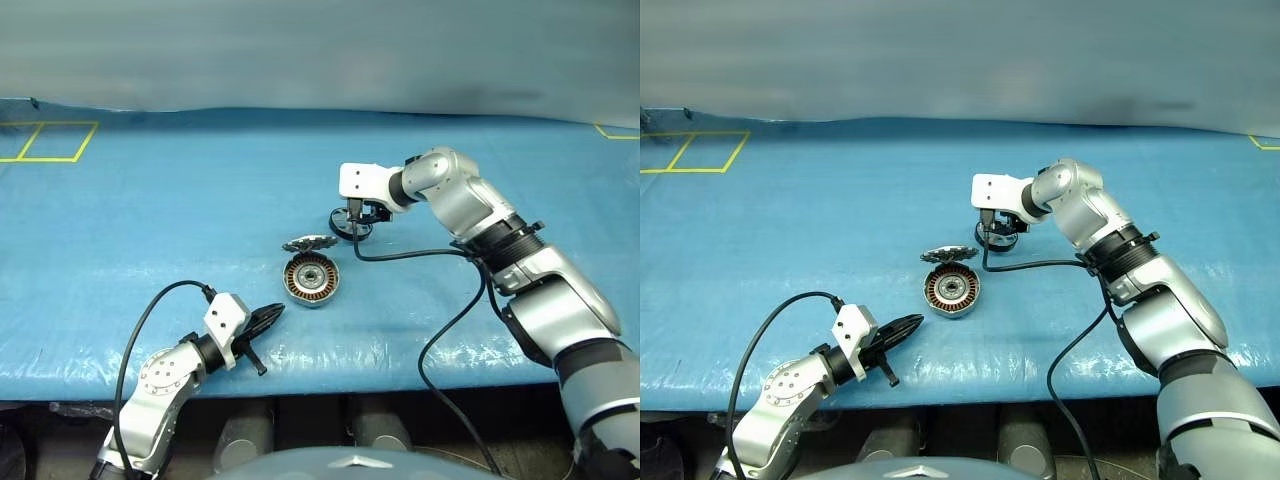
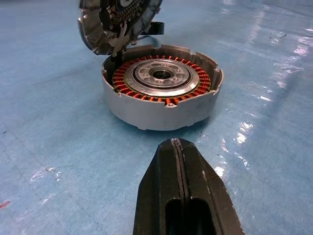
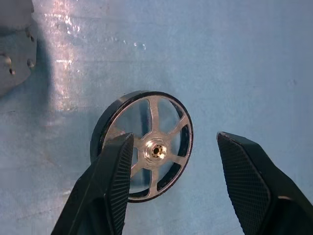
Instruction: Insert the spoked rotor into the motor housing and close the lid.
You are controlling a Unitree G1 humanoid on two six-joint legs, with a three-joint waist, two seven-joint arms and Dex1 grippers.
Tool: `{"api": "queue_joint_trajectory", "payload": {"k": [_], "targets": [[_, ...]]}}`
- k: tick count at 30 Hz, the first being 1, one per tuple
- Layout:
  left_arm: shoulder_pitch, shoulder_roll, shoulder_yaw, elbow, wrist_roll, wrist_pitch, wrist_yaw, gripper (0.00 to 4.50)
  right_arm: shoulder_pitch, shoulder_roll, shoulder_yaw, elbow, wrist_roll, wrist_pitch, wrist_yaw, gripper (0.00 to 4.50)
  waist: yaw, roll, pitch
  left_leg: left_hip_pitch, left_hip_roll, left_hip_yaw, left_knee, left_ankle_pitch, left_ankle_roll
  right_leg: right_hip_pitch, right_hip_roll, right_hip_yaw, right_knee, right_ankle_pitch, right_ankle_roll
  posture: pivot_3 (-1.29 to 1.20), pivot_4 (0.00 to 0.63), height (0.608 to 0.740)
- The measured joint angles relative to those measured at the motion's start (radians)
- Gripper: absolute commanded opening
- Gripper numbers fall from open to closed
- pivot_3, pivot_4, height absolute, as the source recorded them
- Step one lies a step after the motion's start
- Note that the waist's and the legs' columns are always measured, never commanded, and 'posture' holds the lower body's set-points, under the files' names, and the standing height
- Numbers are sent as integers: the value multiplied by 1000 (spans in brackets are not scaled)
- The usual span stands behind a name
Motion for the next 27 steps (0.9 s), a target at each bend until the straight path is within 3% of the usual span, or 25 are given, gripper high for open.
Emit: {"api": "queue_joint_trajectory", "payload": {"k": [9, 27], "targets": [[37, -3, -1, -42, 13, 4, 28, 0, -75, 72, 41, 212, -129, -170, 98, 2853, -4, 2, 1, 1, 0, 0, 0, 0, 0, 0, 0, 0, 1, 0, 0, 0, 150, 740], [60, -7, -15, -85, 16, 26, 58, 0, -160, 172, 6, 495, -192, -287, 98, 2853, -10, 4, 2, 2, 0, 0, -1, 0, 0, 0, 1, 1, 3, 0, -1, 0, 150, 740]]}}
